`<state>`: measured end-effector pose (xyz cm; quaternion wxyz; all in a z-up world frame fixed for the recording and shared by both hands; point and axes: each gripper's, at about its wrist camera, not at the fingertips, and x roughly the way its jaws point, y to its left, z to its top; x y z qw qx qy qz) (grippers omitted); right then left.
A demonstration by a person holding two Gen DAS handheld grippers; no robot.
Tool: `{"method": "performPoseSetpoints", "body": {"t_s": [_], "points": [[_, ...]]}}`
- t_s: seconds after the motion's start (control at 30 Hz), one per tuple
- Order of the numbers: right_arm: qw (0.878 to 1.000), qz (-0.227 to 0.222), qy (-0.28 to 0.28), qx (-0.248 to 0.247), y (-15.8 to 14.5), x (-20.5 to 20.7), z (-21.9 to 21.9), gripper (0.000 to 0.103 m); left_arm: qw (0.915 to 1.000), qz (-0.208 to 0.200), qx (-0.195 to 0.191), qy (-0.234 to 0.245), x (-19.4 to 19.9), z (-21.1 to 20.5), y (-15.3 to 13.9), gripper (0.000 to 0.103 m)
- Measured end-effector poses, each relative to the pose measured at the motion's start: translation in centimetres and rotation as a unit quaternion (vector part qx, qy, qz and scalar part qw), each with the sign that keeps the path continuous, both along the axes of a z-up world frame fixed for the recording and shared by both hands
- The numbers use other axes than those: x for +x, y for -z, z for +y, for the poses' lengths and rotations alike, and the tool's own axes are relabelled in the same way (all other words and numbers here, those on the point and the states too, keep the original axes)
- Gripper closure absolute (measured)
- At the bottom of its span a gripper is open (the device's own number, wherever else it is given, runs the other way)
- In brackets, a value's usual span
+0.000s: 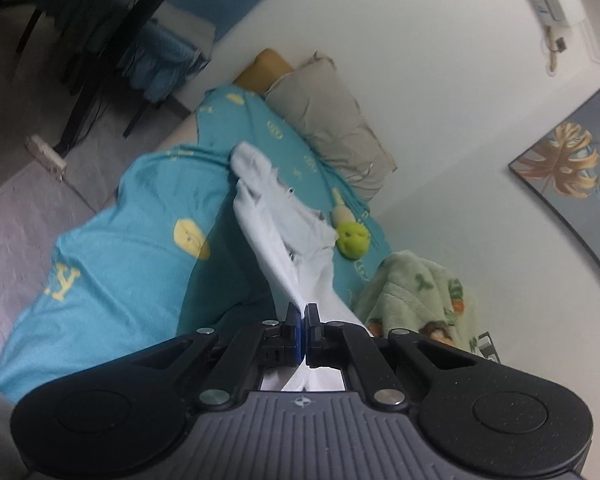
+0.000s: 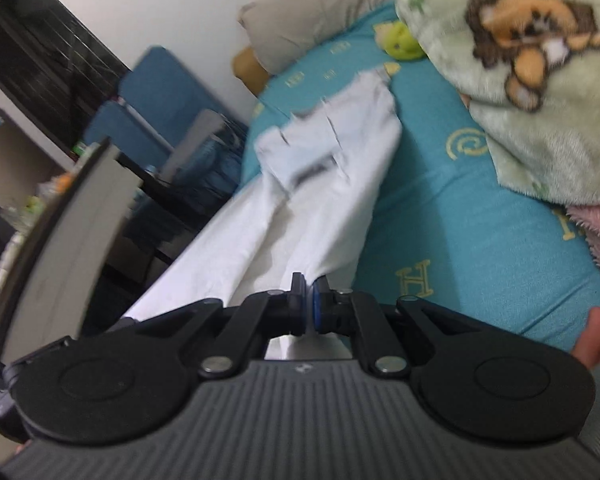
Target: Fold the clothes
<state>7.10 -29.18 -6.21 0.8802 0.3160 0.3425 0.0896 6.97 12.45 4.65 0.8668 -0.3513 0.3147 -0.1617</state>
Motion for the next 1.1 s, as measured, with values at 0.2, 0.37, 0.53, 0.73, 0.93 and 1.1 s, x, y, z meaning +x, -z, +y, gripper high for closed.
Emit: {"method": "performPoseSetpoints", "body": {"t_s": [0.2, 0.37, 0.53, 0.73, 0.93, 1.1], "points": [[0.998, -0.046, 0.001, 0.033, -2.5, -5.5, -1.8, 0.096, 0.9999, -0.004, -0.010, 0.000, -6.0, 1.3, -2.7, 0.102], [0.996, -0.061, 0.011, 0.058, -3.1, -7.1, -3.4, 0.096, 0.9996, -0.014, -0.022, -0.006, -8.3, 1.8, -4.1, 0.102], [0.997, -0.056, 0.018, 0.055, -3.3, -2.8, -3.7, 0.096, 0.9995, -0.028, -0.005, -0.010, -4.7, 0.2, -5.3, 0.102], [0.998, -0.053, 0.028, 0.016, -3.4, 6.2, -4.0, 0.096, 0.9963, -0.057, 0.058, -0.027, 3.9, -3.2, -5.3, 0.101], [0.999, -0.029, 0.042, -0.016, -0.2, 15.3, -5.0, 0.096, 0.9891, -0.077, 0.117, -0.045, 13.0, -5.6, -1.6, 0.101], [0.998, -0.013, 0.046, -0.047, 4.3, 21.1, -5.5, 0.096, 0.9780, -0.111, 0.172, -0.040, 18.9, -7.3, 3.1, 0.101]]}}
